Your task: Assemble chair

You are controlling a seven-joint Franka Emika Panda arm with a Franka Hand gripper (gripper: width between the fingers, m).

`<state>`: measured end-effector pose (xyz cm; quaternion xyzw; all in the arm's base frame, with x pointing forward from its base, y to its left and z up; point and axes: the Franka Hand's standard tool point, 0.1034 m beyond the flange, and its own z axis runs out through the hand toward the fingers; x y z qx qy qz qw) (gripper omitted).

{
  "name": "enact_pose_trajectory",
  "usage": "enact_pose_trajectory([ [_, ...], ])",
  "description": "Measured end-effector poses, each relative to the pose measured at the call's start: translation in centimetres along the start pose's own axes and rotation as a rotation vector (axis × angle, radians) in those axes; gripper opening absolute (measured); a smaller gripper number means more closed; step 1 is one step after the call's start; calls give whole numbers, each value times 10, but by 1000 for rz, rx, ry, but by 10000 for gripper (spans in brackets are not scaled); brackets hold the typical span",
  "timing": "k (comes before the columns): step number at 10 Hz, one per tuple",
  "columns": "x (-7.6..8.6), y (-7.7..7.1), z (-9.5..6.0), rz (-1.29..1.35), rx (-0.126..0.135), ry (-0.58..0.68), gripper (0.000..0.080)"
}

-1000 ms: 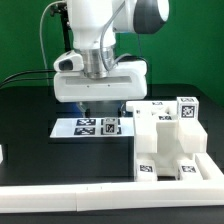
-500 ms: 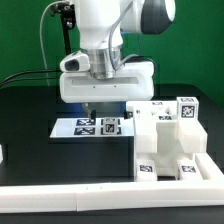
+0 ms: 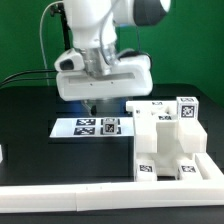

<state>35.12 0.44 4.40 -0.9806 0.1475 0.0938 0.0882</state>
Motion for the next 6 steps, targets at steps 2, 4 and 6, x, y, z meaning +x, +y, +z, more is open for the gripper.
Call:
enact_pose_trajectory([
  [2,6,13,-2,20,23,-14,649],
  [4,14,23,6,39,25,-35,649],
  [6,22,32,5,42,17,-32,649],
])
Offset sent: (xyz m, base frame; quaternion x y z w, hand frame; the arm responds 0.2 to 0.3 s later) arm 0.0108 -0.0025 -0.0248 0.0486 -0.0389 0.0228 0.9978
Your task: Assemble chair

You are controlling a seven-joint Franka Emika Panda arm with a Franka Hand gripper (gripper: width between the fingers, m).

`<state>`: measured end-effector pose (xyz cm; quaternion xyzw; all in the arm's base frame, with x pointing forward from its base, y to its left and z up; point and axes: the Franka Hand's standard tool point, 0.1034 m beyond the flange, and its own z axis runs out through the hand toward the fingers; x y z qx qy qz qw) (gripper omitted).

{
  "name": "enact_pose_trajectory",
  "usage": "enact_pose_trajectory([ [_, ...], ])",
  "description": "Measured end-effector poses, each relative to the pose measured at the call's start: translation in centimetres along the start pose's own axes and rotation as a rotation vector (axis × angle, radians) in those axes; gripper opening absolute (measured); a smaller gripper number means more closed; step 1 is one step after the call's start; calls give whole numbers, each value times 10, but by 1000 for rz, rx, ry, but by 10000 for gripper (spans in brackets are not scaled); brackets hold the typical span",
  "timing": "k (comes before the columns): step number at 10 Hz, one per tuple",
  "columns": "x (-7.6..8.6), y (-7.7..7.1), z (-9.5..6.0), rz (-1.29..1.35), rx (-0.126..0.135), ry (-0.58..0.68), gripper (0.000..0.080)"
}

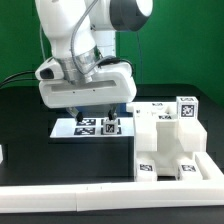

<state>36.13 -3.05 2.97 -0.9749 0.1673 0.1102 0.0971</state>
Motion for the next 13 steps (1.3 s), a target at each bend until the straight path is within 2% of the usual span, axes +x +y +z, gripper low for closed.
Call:
enact_pose_trajectory([
  [3,-1,1,1,6,2,-5,649],
  [4,-3,6,5,41,29,-24,649],
  [5,-5,8,12,43,17,-21,649],
  [6,-6,1,15,16,-2,4,649],
  [9,-17,-5,16,-50,-34,26,649],
  [11,-14,-6,16,-89,-39,42,649],
  [13,-15,-16,18,-94,-44,46,649],
])
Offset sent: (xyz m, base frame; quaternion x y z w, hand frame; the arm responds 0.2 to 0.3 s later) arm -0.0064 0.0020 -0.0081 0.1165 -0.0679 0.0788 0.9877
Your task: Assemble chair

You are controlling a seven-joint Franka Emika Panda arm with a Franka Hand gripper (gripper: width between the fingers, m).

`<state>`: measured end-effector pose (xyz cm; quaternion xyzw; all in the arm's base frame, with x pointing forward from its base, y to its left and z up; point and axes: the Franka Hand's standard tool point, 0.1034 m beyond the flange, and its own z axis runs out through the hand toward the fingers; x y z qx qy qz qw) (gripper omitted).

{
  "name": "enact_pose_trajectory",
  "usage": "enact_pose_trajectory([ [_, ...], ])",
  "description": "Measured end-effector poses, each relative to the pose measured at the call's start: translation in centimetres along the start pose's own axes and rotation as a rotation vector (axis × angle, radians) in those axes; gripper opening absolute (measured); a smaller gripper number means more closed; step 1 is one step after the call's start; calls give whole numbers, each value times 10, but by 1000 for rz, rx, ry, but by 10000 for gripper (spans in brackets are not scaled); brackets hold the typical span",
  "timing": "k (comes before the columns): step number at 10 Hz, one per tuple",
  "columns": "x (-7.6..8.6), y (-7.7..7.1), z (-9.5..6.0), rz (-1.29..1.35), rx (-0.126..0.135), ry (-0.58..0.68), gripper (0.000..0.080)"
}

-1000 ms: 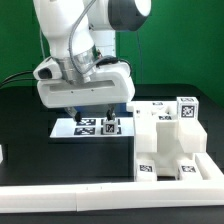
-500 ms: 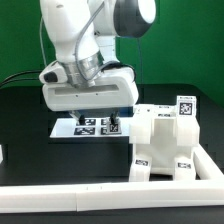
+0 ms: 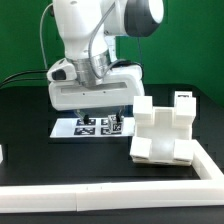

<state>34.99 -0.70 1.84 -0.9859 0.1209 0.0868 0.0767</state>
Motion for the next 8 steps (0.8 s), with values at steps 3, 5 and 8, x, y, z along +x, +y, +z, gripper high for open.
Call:
enact_pose_trajectory([
  [3,-11,-21,4,-18,-13,0,649],
  [5,-15,-21,4,-31,-18,-4,649],
  [8,-19,-12,12,-36,-27,-17,649],
])
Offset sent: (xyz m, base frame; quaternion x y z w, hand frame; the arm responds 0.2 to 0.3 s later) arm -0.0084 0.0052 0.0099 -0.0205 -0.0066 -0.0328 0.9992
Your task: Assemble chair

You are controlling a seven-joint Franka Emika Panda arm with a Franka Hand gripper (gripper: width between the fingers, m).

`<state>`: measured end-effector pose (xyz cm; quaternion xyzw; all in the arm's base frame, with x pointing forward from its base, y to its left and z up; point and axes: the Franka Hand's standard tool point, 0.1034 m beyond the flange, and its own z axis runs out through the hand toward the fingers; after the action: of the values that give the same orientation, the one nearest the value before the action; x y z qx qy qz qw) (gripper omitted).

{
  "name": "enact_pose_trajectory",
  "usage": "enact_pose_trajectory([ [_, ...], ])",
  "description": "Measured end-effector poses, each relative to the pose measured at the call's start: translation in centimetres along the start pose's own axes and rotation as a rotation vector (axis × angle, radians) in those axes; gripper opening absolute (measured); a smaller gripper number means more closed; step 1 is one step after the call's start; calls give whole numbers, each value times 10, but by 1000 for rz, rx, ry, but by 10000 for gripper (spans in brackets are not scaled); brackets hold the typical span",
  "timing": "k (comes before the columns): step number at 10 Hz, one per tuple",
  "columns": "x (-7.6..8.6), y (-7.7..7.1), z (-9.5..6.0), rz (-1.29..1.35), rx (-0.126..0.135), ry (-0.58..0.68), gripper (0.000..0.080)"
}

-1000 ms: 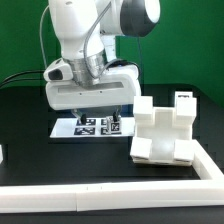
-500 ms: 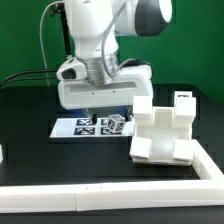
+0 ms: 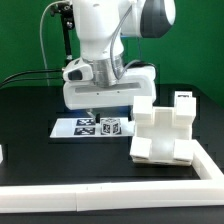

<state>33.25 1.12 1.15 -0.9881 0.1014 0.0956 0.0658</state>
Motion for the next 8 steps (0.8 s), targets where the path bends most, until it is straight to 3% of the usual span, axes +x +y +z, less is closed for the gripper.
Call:
enact_pose_trajectory([
  [2,13,12,-3,29,8,13,649],
  [4,15,15,-4,38,11,16,649],
  [5,15,15,-4,38,11,16,514],
  [6,15,15,-3,38,11,16,514],
  [7,15,15,-3,38,11,16,374],
  [8,15,15,-4,38,11,16,284],
])
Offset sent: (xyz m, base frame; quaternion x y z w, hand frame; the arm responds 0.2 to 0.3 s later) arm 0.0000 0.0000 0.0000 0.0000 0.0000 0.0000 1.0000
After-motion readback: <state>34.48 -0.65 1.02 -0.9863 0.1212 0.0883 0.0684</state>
